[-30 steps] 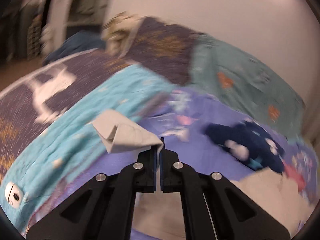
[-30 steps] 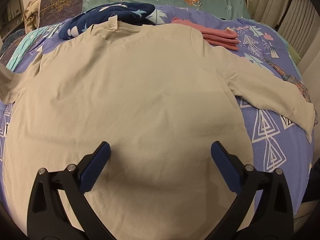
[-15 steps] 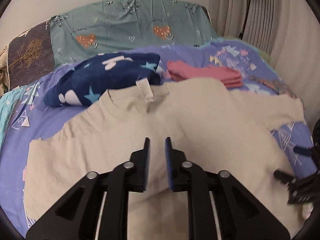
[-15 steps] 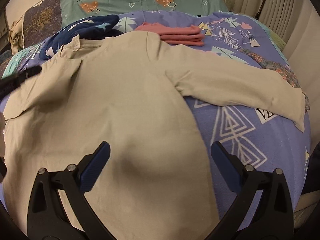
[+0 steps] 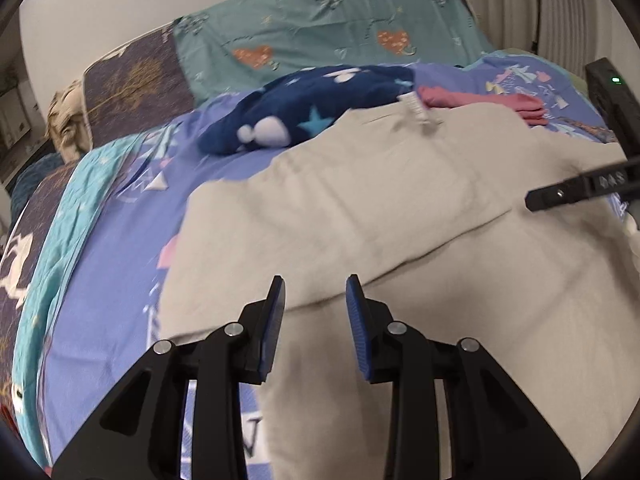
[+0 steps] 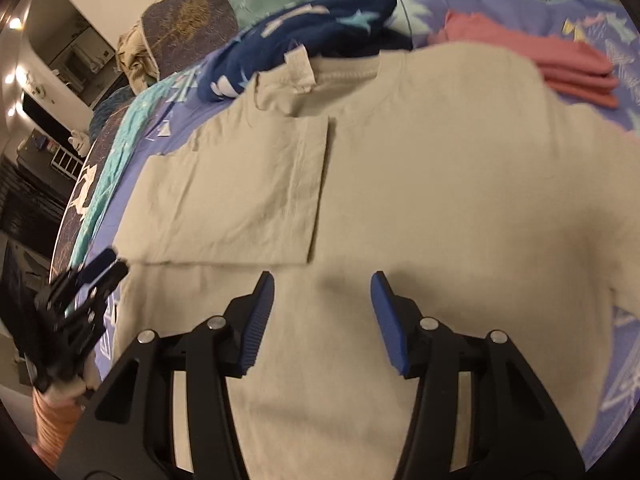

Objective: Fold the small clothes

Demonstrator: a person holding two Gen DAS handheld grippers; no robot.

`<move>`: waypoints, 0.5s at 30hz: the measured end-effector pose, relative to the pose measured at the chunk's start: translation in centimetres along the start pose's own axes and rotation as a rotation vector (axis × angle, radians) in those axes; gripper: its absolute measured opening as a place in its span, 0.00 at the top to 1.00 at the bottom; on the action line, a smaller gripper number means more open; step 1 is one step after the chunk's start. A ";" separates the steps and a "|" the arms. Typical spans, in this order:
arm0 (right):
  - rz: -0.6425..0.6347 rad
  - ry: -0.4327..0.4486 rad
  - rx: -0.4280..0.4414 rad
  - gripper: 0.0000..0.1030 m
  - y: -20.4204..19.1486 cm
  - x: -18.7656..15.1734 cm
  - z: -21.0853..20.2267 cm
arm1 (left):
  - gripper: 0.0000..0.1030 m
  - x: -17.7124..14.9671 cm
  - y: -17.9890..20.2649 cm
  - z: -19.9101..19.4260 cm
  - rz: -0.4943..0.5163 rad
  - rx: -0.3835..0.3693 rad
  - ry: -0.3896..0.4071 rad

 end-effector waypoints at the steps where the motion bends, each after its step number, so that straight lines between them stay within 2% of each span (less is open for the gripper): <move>1: 0.003 -0.011 0.004 0.44 -0.1 0.5 0.8 | 0.68 -0.4 -0.7 -0.1 -0.010 0.011 -0.004; 2: 0.000 -0.007 0.012 0.37 -0.4 1.2 1.5 | 0.67 -0.7 -1.1 -0.2 -0.014 0.017 -0.006; 4: -0.015 0.002 0.022 0.31 -1.3 2.3 2.0 | 0.65 -1.3 -1.7 -0.3 -0.019 0.018 -0.010; 7: -0.056 -0.004 0.030 0.32 -3.2 3.7 3.5 | 0.61 -1.5 -1.7 0.0 -0.009 0.024 -0.010; 9: -0.082 0.010 0.005 0.56 -4.5 4.4 4.2 | 0.61 -1.6 -1.6 0.5 -0.003 0.038 -0.013; 10: -0.095 0.012 0.000 0.80 -4.8 4.5 4.1 | 0.61 -1.6 -1.6 0.9 0.000 0.045 -0.017; 11: -0.105 0.014 0.038 0.93 -5.5 4.7 3.9 | 0.61 -1.6 -1.6 1.2 0.002 0.054 -0.023; 13: -0.090 0.053 0.091 0.94 -6.1 5.1 2.1 | 0.61 -1.7 -1.9 1.7 0.009 0.088 -0.038; 15: -0.133 0.156 0.083 0.94 -6.5 5.5 -1.2 | 0.60 -1.9 -2.3 1.9 0.006 0.108 -0.048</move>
Point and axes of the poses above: each gripper's, at about its wrist camera, not at the fingertips, and z roughly the way its jaws point, y to its right, x to its top, the point moved 7 cm from there along z, roughly the way its jaws point, and after that the axes turned 8 degrees about -x, right-handed, at the moved point
